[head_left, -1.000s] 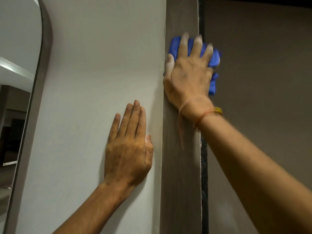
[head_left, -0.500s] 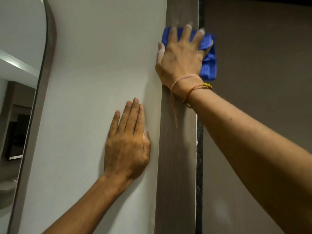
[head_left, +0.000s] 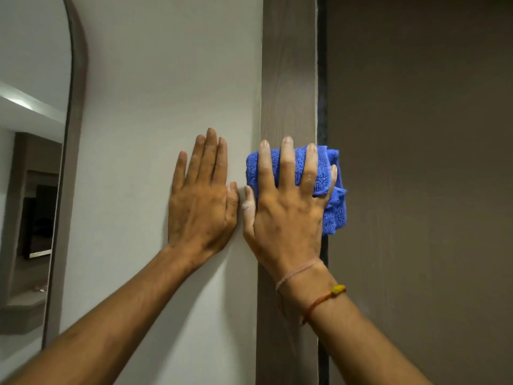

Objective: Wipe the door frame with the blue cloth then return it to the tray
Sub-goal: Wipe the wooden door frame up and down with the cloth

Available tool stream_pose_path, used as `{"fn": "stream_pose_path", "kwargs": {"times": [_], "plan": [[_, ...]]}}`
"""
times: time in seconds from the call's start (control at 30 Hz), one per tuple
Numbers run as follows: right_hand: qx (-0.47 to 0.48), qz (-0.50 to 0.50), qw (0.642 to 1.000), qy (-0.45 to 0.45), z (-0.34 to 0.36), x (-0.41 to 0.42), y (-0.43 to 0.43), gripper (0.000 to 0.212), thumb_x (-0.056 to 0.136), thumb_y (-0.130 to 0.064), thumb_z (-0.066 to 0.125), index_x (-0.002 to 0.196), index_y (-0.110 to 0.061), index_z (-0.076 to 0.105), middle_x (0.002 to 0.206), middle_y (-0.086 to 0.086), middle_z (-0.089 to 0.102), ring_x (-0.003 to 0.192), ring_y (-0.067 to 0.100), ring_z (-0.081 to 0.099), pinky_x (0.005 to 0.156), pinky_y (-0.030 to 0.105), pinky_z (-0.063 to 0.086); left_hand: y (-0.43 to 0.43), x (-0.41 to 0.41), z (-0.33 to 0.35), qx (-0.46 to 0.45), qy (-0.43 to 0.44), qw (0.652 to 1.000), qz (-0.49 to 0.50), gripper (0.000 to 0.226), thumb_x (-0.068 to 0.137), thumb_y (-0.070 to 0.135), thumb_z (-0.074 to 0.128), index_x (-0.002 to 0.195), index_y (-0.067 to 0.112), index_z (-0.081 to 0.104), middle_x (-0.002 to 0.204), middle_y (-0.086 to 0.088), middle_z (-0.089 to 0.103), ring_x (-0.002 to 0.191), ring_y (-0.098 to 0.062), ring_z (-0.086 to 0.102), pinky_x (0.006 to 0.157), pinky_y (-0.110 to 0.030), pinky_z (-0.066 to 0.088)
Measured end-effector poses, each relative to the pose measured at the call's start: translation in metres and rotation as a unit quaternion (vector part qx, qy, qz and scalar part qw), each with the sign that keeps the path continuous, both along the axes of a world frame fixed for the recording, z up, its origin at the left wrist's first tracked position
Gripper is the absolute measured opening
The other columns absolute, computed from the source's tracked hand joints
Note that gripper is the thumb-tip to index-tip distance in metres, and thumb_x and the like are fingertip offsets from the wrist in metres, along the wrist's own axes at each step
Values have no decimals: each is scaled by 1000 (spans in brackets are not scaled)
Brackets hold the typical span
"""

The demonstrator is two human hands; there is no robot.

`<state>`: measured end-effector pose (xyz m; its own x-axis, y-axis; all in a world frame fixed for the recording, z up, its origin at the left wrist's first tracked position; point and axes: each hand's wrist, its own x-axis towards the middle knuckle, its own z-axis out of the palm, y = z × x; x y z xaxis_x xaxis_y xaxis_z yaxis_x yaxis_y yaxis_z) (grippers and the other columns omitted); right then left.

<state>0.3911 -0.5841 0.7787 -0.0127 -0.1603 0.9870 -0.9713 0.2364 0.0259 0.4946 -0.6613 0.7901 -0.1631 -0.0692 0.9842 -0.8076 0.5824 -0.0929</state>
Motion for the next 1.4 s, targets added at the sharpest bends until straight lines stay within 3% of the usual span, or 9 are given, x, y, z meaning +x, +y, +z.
{"fn": "stream_pose_path", "kwargs": {"times": [0.27,0.37,0.47,0.57,0.87,1.0,1.13,1.2,1.4], "plan": [[-32,-3,999,5,110,1,-2,63,92,-44,35,147,-18,18,155,15,21,143,41,10,111,67,9,-1,-2,56,3,12,1000,12,65,93,40,12,147,11,-8,159,-10,-10,146,-19,-11,119,-41,-7],[-50,19,999,-8,62,-2,-6,64,92,-46,33,148,-18,18,156,15,19,144,40,7,111,65,6,-4,-1,68,4,23,1000,18,66,91,39,11,147,11,-8,159,-9,-10,146,-19,-11,120,-41,-6],[-32,11,999,-15,-13,-3,-3,62,92,-45,32,146,-17,24,154,15,27,142,41,15,111,67,17,-5,-1,65,-2,28,999,15,65,91,37,13,147,11,-6,159,-9,-8,146,-19,-9,120,-40,-5],[7,-5,1000,-4,-35,-6,1,61,91,-46,31,145,-19,27,152,15,32,140,42,21,107,66,25,-4,1,62,-8,24,1000,12,65,92,37,15,147,10,-5,159,-9,-7,146,-19,-9,120,-41,-5],[-20,-3,1000,-9,125,0,-3,62,94,-45,31,148,-18,15,157,12,17,143,43,6,108,70,10,-6,3,60,-10,20,1000,17,64,92,39,12,147,12,-7,159,-9,-7,146,-19,-9,120,-41,-5],[-52,1,999,8,52,-3,-6,62,93,-45,30,147,-17,21,155,13,24,143,42,12,109,68,13,-6,3,58,-7,20,1000,10,64,92,38,14,147,12,-6,159,-9,-7,146,-19,-9,119,-41,-5],[3,-28,999,17,-71,-7,0,62,93,-45,30,147,-18,23,154,12,29,142,42,15,108,66,20,-3,3,28,2,38,999,-2,64,92,34,19,148,11,-3,159,-9,-5,146,-19,-7,120,-42,-3],[31,-28,999,24,-88,-10,3,63,91,-45,33,147,-18,25,153,12,32,140,43,18,106,67,23,-1,3,16,2,36,999,0,63,93,33,19,148,11,-3,159,-10,-5,146,-19,-7,120,-43,-2],[28,-16,999,36,27,-10,7,61,90,-46,30,145,-19,27,152,12,31,140,43,21,105,67,25,-2,3,17,8,29,1000,9,63,93,35,18,148,11,-5,159,-9,-6,146,-20,-8,120,-43,-3]]}}
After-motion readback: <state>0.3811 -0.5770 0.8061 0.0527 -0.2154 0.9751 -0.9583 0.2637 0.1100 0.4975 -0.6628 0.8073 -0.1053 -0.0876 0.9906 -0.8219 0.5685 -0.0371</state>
